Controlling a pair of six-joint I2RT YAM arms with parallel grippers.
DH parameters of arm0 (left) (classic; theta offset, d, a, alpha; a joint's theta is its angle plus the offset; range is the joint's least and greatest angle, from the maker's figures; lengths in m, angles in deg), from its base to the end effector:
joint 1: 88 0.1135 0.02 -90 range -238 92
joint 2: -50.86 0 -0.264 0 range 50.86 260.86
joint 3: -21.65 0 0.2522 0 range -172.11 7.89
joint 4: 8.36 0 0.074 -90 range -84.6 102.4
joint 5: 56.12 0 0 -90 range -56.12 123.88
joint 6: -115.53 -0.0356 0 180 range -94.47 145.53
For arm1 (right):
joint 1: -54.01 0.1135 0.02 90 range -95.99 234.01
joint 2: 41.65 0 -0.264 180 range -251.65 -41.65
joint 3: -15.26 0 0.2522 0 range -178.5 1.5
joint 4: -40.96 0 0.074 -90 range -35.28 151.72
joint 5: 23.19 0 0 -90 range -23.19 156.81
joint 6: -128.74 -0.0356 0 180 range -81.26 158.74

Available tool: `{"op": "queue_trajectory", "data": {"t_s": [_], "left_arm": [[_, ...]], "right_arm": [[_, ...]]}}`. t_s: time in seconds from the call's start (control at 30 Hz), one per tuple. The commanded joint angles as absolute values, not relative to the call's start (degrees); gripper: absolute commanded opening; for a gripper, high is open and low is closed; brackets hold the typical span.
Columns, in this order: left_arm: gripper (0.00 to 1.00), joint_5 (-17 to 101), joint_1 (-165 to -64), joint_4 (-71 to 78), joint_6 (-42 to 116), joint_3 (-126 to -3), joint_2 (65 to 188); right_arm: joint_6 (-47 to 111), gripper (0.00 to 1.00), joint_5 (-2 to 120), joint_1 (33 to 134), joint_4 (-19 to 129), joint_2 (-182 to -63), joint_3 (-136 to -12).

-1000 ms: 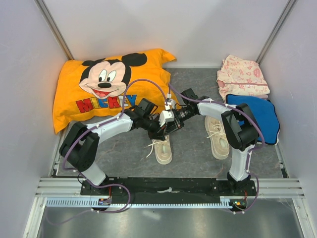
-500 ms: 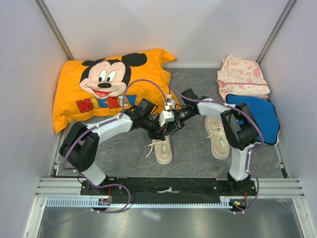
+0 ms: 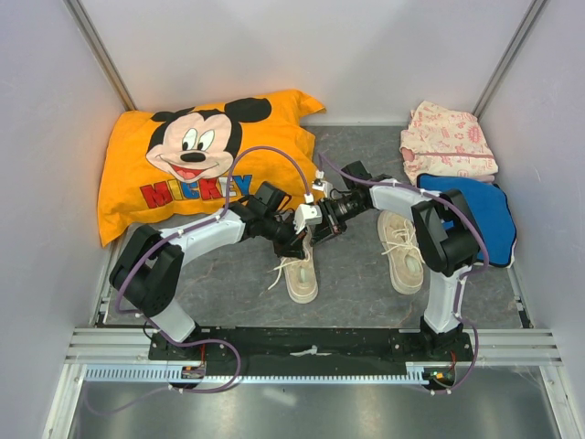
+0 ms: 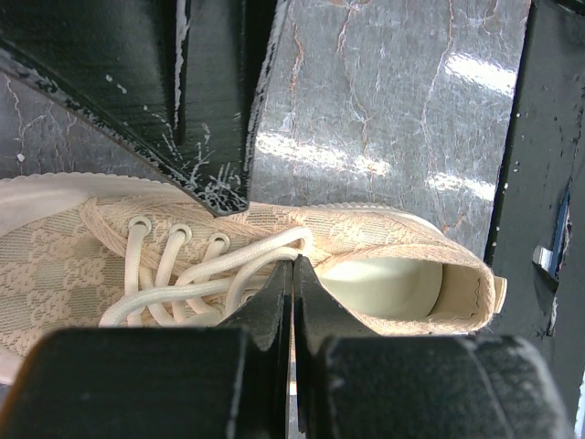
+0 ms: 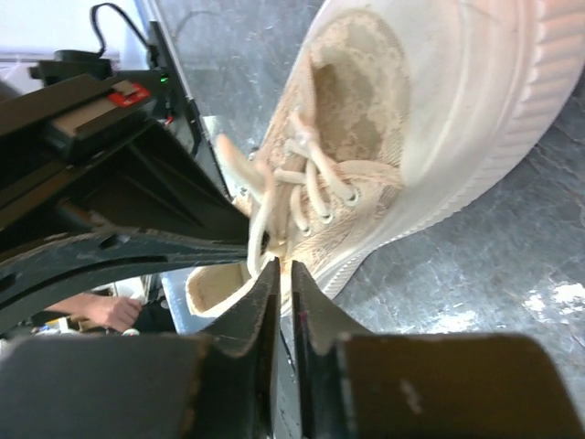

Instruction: Tie the shoes

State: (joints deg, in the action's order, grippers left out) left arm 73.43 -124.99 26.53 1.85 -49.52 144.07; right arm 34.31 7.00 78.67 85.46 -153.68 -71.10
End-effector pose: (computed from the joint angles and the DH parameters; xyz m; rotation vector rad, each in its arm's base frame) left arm 0.2451 -0.2130 0.1974 1.4834 2.0100 -0.9725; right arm 0.3302 0.1855 0.1625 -0.7269 2.5592 1.5899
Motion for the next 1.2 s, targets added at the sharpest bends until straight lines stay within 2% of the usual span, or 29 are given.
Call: {"op": "queue_trajectory", "data": {"t_s": [0.0, 0.37, 0.73, 1.17], "left_arm": [[0.02, 73.9, -124.8, 24.9, 0.3, -49.8, 143.8], [0.02, 73.6, -124.7, 25.3, 0.2, -50.0, 144.5], [0.02, 73.5, -124.4, 25.8, -1.0, -50.6, 145.7], [0.02, 74.4, -124.4, 25.6, -1.5, -52.6, 146.4]], "right_arm": [[34.4, 0.13, 10.1, 79.8, 83.9, -153.5, -73.5], [34.3, 0.23, 7.8, 82.5, 83.5, -154.3, -74.1], [33.8, 0.28, 4.1, 82.5, 83.4, -154.8, -74.3], [33.6, 0.27, 3.7, 83.6, 83.5, -156.2, -75.0]]}}
